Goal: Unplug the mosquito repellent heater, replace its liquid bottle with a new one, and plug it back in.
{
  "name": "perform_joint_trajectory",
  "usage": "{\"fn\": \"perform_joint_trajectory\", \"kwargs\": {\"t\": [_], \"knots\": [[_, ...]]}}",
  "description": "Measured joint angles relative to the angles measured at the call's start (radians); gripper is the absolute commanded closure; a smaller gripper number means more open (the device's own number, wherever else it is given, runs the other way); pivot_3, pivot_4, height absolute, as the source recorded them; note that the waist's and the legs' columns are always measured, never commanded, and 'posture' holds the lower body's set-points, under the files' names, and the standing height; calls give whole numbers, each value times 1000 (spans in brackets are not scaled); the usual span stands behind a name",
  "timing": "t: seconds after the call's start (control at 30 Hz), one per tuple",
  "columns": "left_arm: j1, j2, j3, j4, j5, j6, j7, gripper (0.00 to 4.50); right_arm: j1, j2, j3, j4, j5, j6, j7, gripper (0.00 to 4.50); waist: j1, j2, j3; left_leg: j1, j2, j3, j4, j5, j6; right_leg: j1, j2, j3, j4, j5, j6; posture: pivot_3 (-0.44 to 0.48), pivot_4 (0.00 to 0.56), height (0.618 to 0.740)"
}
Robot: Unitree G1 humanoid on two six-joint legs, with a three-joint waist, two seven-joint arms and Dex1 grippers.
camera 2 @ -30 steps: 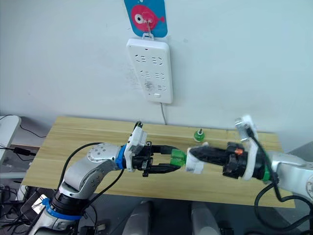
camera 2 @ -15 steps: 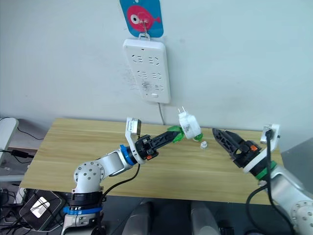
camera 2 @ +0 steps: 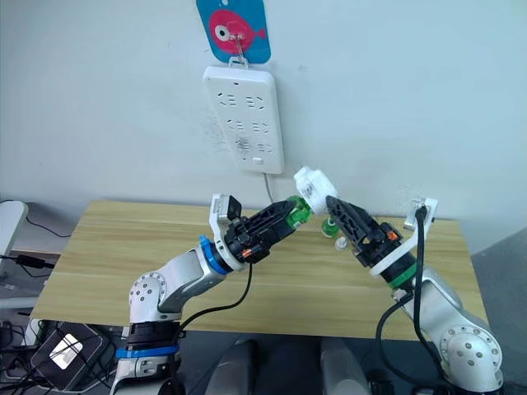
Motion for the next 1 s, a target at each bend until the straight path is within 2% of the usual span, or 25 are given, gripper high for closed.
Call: {"fn": "perform_joint_trajectory", "kwargs": {"t": [0.3,0.4,0.43,0.5,0.7,0.9,0.93,1.0], "knots": [[4,0,-7,-11,-46,-38,21,2137,-56,35,17,32,7,-5,-4,0,0,0,0,0,0,0,0,0,0,0,0,0,0,0,0,-165,237,697],[5,1,-7,-11,-48,-28,18,2137,-56,39,20,36,8,-4,-4,607,0,0,0,0,0,0,0,0,0,0,0,0,0,0,0,-163,237,697],[5,1,-7,-12,-51,-25,16,2137,-56,39,20,38,14,-3,-3,994,0,0,0,0,0,0,0,0,0,0,0,0,0,0,0,-163,237,697],[5,3,-6,-12,-54,-23,12,2138,-55,40,20,41,34,-2,-2,1443,0,0,0,0,0,0,0,0,0,0,0,0,0,0,0,-159,236,697],[3,32,-12,-12,-61,-19,0,2138,-47,34,21,41,57,2,1,1448,0,0,-1,0,0,0,0,0,0,0,0,0,0,0,0,-153,234,697],[-4,67,-32,2,-43,-25,-2,222,-25,-2,22,35,86,12,21,1468,0,0,-1,0,0,0,0,0,0,0,0,0,0,0,0,-145,231,697],[-6,83,-36,1,-35,-25,-3,9,-20,-6,22,34,93,13,22,1468,0,0,-1,0,0,0,0,0,0,0,0,0,0,0,0,-145,231,697],[-8,122,-38,-1,-2,-25,-22,0,-7,-24,22,31,103,18,23,1468,0,0,-1,0,0,0,0,0,0,0,0,0,0,0,0,-144,232,697]]}}
